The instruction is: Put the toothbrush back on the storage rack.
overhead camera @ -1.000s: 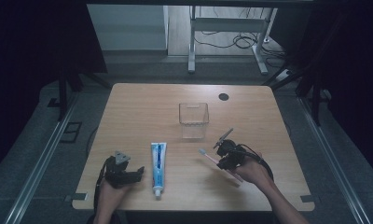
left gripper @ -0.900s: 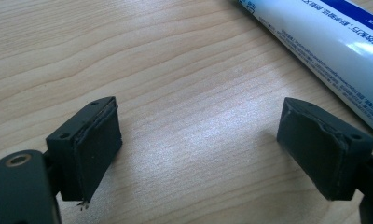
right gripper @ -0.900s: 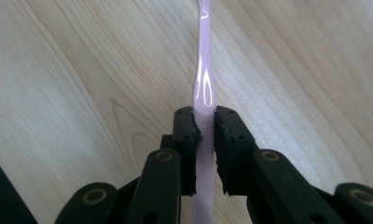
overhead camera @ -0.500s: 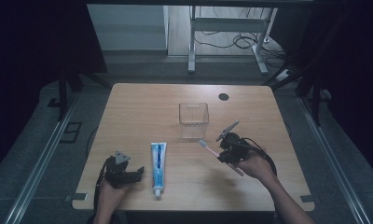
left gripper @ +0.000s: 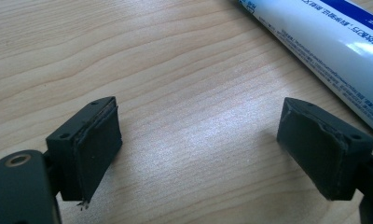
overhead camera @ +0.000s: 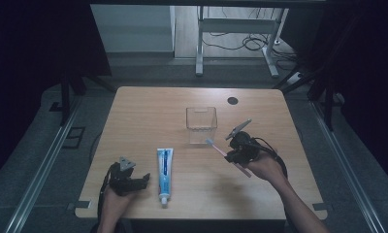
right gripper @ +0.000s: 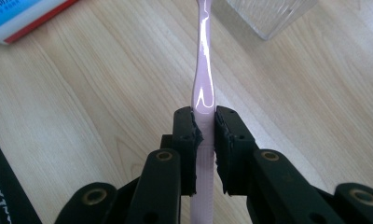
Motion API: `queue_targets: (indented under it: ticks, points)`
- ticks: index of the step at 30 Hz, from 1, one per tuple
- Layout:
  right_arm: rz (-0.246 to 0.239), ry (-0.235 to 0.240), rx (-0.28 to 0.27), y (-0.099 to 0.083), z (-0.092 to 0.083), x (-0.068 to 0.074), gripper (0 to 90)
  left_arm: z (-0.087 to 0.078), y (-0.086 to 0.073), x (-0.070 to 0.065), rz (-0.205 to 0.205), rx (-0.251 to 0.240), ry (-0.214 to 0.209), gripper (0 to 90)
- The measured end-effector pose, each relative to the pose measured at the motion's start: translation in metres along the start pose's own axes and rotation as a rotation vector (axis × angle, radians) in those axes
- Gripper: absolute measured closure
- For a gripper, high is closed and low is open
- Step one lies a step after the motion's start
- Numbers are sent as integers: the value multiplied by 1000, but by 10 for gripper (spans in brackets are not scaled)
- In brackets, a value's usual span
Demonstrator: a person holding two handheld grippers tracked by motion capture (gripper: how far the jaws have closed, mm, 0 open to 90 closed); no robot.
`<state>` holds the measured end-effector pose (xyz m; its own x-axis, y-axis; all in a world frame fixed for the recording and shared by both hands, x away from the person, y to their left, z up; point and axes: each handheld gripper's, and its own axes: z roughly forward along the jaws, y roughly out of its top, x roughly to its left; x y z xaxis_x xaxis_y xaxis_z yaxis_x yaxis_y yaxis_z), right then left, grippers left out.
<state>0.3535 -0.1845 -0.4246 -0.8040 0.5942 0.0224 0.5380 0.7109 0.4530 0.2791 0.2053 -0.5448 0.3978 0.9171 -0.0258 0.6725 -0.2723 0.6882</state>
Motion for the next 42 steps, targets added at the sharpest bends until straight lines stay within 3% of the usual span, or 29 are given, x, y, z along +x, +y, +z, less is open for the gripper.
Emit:
queue_targets:
  ticks: [18,42]
  points:
    - [6,-19,-105,16,-12,-11,778,0,0,0,4,-1,1,135]
    - [26,-53,-205,37,-9,-26,778,0,0,0,6,2,0,135]
